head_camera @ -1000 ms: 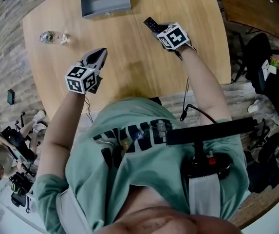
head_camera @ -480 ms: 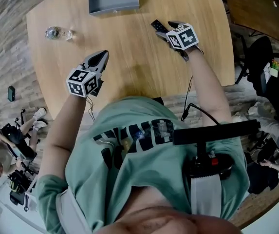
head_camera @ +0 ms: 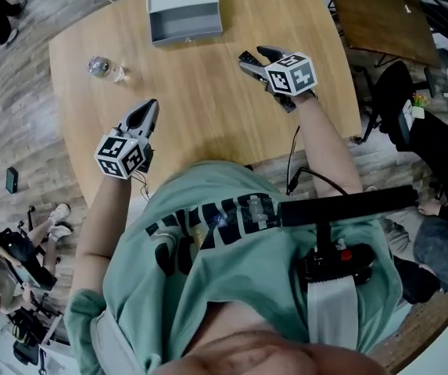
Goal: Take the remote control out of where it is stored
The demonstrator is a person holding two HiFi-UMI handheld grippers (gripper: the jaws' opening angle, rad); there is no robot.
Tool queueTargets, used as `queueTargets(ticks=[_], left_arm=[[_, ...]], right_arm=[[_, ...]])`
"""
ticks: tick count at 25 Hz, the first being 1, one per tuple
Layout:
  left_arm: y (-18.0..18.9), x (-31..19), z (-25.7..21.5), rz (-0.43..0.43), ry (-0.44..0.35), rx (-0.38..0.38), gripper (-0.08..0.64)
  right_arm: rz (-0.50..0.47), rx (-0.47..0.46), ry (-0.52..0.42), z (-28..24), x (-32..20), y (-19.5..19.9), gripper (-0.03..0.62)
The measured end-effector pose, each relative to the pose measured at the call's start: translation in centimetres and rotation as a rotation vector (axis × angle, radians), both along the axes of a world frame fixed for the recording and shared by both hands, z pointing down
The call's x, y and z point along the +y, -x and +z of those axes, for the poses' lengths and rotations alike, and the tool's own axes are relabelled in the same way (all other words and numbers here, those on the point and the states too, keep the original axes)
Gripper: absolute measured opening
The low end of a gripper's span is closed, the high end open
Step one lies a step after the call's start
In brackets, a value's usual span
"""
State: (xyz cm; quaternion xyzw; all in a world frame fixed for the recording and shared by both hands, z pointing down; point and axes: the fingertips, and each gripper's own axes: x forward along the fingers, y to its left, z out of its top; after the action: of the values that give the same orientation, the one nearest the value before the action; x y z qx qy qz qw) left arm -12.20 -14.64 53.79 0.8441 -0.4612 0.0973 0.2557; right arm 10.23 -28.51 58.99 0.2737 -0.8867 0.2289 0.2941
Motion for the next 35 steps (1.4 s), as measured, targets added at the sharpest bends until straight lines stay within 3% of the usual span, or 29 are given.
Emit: queueTargets(ticks=[4, 10, 18, 28, 35], left_arm=[[4.0, 2.7, -2.6, -0.042, -0.063, 0.03, -0.015], [10.2, 7.0, -4.0, -0.053, -0.131, 0.025, -0.015], [16.3, 12.5, -5.3, -0.143, -0.178, 0.123, -0.015], [17.0, 16.5, -3.0, -0.125, -0.162, 0.191, -0.015], [13.6, 15.3, -4.7, -0.097, -0.208, 0.191, -0.015]], right_arm=[[-0.013, -0.011, -0.003, -2.2, 2.6, 2.3, 0.305], [-0.044, -0.026, -0.023, -5.4, 6.4, 6.9, 0.183], [-0.095, -0.005, -0.104, -9.4, 10.2, 11.2, 0.03], [-0.065, 0.014, -0.149, -12.8, 13.5, 10.9, 0.006], [-0.069, -0.026, -0.188, -14.6, 14.2, 8.3, 0.006]])
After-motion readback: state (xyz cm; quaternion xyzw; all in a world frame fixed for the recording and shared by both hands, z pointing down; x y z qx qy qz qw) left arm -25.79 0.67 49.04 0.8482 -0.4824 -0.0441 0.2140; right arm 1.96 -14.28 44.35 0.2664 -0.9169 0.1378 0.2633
